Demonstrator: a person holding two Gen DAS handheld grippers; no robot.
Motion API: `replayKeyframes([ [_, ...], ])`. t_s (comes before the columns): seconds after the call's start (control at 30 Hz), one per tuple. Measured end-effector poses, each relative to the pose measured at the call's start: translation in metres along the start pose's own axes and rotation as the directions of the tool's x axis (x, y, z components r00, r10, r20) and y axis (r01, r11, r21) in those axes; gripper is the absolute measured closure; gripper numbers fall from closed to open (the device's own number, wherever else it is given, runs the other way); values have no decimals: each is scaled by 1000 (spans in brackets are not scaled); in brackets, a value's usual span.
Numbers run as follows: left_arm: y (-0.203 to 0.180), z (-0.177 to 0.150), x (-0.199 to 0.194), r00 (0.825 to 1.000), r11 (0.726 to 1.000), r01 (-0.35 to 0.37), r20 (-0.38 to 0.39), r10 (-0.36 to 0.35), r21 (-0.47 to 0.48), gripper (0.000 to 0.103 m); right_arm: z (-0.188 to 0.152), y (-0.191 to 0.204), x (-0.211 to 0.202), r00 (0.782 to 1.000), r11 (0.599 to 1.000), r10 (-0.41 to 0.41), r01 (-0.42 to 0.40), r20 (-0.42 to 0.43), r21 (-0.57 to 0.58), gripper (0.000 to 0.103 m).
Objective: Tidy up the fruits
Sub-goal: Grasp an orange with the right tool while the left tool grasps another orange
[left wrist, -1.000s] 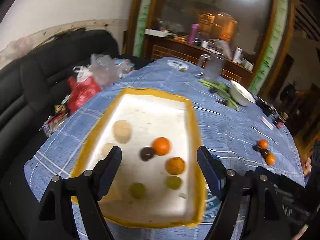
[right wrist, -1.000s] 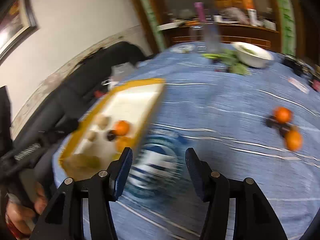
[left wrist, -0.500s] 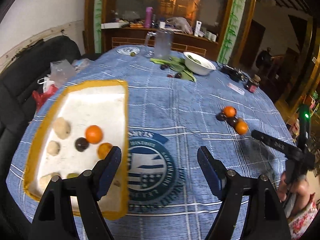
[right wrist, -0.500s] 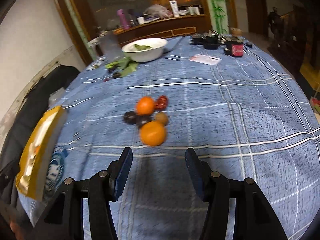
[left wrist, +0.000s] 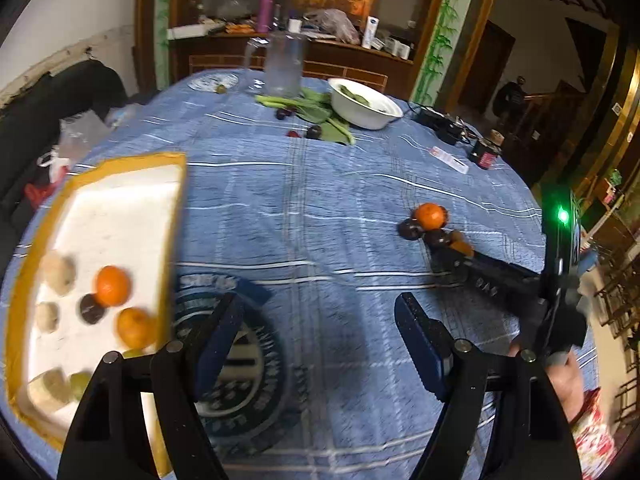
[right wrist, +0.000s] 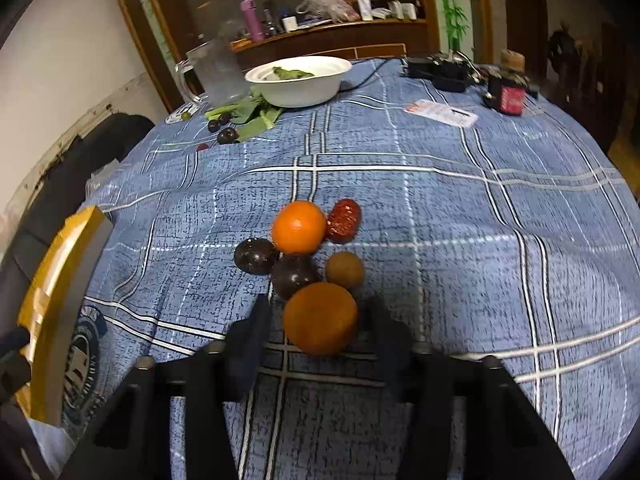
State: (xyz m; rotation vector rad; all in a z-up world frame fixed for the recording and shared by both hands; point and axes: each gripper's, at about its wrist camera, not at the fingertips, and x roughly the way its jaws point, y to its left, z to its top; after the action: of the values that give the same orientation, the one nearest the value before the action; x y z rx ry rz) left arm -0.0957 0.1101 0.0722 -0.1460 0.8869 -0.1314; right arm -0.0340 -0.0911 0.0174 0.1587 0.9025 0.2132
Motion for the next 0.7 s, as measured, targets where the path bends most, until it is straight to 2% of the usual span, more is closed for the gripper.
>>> replayKeyframes([
  [0.23,-25,26,54,992,994,105,-67,-106,-19,26,-2,-10,-3,999,998,53,-53,6,29,67],
  [0.37,-47,53,86,991,993,110,-75,-108,33,26,-3,-14,-6,998,997,68,-68,0,48,67],
  [0.43,-58,64,104,986,988,148,-82,-145,38,26,-3,-14,-6,997,996,75,-74,-4,55,67],
  [0.6,-83,78,134,975,973,211,-85,-203,98,26,-3,-16,-7,995,992,102,-101,-13,78,66],
  [0.7,-97,79,150,973,962,221,-106,-206,161,26,-2,-17,-7,993,989,115,-113,-15,91,66],
])
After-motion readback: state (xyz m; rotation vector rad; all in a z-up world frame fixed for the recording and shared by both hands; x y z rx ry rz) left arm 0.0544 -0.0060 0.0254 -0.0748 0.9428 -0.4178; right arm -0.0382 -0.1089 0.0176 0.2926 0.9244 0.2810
